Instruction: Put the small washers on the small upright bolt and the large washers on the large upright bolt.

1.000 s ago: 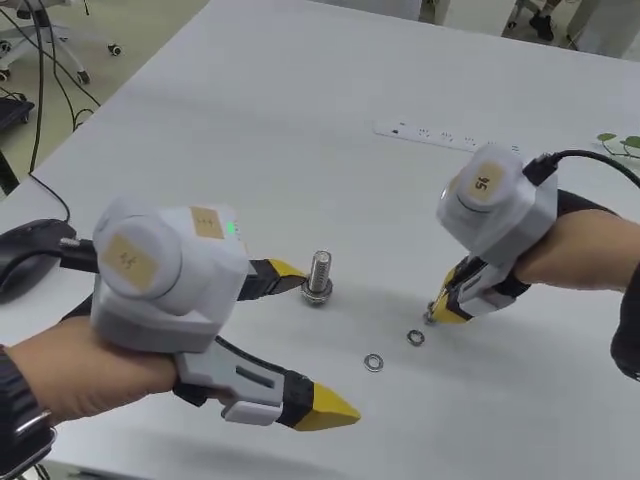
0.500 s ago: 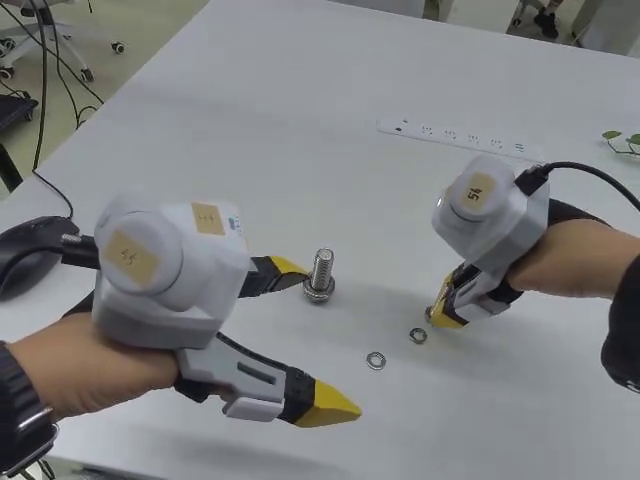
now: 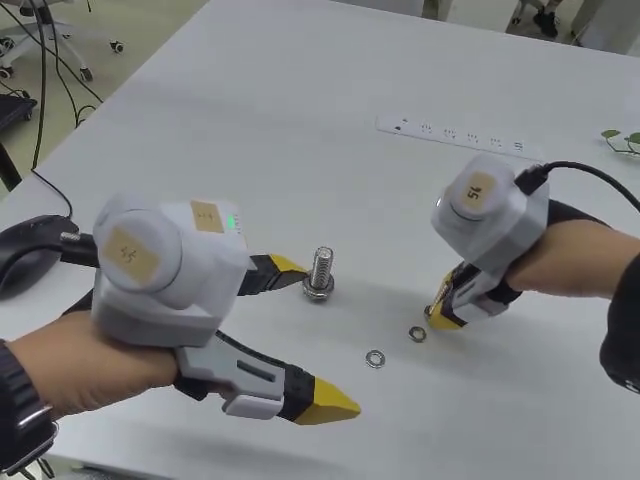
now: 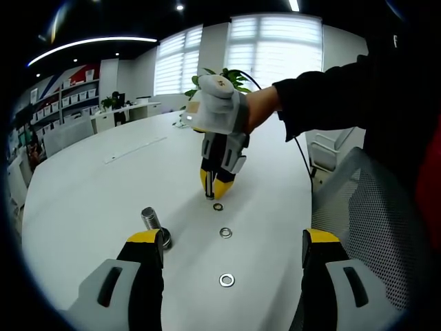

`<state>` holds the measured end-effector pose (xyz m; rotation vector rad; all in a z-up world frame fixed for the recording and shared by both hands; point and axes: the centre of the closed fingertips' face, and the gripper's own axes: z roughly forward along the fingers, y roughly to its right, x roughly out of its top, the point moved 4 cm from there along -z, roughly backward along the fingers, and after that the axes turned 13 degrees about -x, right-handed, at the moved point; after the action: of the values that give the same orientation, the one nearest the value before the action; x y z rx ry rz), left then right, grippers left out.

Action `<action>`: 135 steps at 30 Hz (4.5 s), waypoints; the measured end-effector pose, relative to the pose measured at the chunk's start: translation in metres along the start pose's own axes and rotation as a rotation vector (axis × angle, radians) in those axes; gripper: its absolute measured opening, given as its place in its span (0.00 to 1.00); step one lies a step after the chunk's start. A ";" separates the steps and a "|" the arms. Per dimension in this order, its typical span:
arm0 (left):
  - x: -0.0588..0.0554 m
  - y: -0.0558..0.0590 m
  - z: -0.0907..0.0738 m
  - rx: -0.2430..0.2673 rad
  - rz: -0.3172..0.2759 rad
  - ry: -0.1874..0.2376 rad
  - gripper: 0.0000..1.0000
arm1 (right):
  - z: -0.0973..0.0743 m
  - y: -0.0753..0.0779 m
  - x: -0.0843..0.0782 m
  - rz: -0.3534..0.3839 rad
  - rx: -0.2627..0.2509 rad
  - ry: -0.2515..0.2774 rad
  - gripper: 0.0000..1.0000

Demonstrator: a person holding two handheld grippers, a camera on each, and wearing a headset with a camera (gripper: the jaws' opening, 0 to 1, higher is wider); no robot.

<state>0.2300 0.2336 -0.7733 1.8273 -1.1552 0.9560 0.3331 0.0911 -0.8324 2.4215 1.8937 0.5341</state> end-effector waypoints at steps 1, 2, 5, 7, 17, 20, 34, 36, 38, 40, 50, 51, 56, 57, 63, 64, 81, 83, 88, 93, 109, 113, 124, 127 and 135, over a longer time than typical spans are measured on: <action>0.000 0.000 0.000 0.000 0.000 0.000 0.82 | 0.000 0.000 -0.001 0.002 -0.001 0.000 0.18; 0.000 0.000 0.000 0.000 0.000 0.000 0.82 | 0.000 0.000 -0.001 0.003 -0.001 0.000 0.18; 0.000 0.000 0.001 -0.001 0.000 0.000 0.82 | -0.001 0.000 -0.004 0.013 -0.002 0.002 0.19; 0.000 0.000 0.001 -0.002 0.001 -0.001 0.82 | -0.003 0.000 -0.006 0.021 -0.001 0.002 0.19; 0.001 0.002 0.001 -0.004 0.002 -0.001 0.82 | -0.007 -0.005 -0.015 0.045 -0.001 0.004 0.19; 0.001 0.002 0.001 -0.003 0.003 0.000 0.82 | -0.008 -0.006 -0.016 0.053 -0.002 0.006 0.19; 0.001 0.001 0.000 -0.004 0.005 -0.002 0.82 | -0.013 -0.015 -0.013 0.053 0.005 0.026 0.18; 0.001 0.001 0.000 -0.005 0.005 -0.001 0.82 | -0.013 -0.019 -0.011 0.054 0.011 0.032 0.18; 0.001 0.002 0.000 -0.005 0.006 -0.002 0.82 | -0.011 -0.021 -0.010 0.055 0.015 0.036 0.18; 0.002 0.002 0.001 -0.007 0.007 -0.002 0.82 | -0.010 -0.021 -0.010 0.055 0.018 0.035 0.18; 0.002 0.003 0.001 -0.008 0.011 0.000 0.82 | -0.005 -0.027 -0.003 0.058 0.025 0.044 0.18; 0.002 0.003 0.000 -0.007 0.011 0.000 0.82 | -0.004 -0.027 -0.002 0.057 0.025 0.044 0.18; 0.002 0.004 0.000 -0.005 0.010 0.002 0.82 | -0.001 -0.029 0.000 0.058 0.021 0.047 0.18; 0.002 0.004 0.000 -0.005 0.010 0.002 0.82 | -0.001 -0.029 0.001 0.058 0.019 0.048 0.19; 0.002 0.005 0.000 -0.005 0.008 0.002 0.82 | 0.001 -0.029 0.003 0.056 0.010 0.053 0.19; 0.002 0.005 0.000 -0.005 0.009 0.002 0.82 | 0.001 -0.029 0.004 0.055 0.009 0.054 0.19; 0.002 0.004 0.000 -0.003 0.007 0.005 0.82 | 0.001 -0.032 0.009 -0.005 -0.007 0.062 0.17; 0.002 0.003 0.000 -0.004 0.006 0.006 0.82 | 0.001 -0.033 0.009 -0.009 -0.005 0.063 0.15; 0.002 0.003 0.000 -0.005 0.007 0.005 0.82 | 0.000 -0.034 0.008 -0.013 0.001 0.056 0.15; 0.002 0.002 0.001 -0.006 0.007 0.003 0.82 | -0.002 -0.036 0.005 -0.014 0.016 0.042 0.14; 0.003 0.002 0.002 -0.009 0.007 0.002 0.82 | -0.005 -0.038 -0.007 0.014 0.024 0.030 0.13; 0.003 0.002 0.003 -0.010 0.006 0.000 0.82 | -0.007 -0.038 -0.011 0.022 0.028 0.017 0.13; 0.003 0.004 0.004 -0.014 0.006 -0.001 0.82 | -0.018 -0.035 -0.025 0.030 0.024 -0.013 0.13; 0.003 0.005 0.004 -0.016 0.007 -0.001 0.82 | -0.024 -0.035 -0.025 0.035 0.029 -0.011 0.13; 0.003 0.006 0.003 -0.015 0.009 0.001 0.82 | -0.044 -0.029 -0.024 0.044 0.006 0.004 0.13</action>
<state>0.2262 0.2282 -0.7711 1.8111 -1.1678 0.9510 0.2886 0.0681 -0.8038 2.4733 1.8494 0.5369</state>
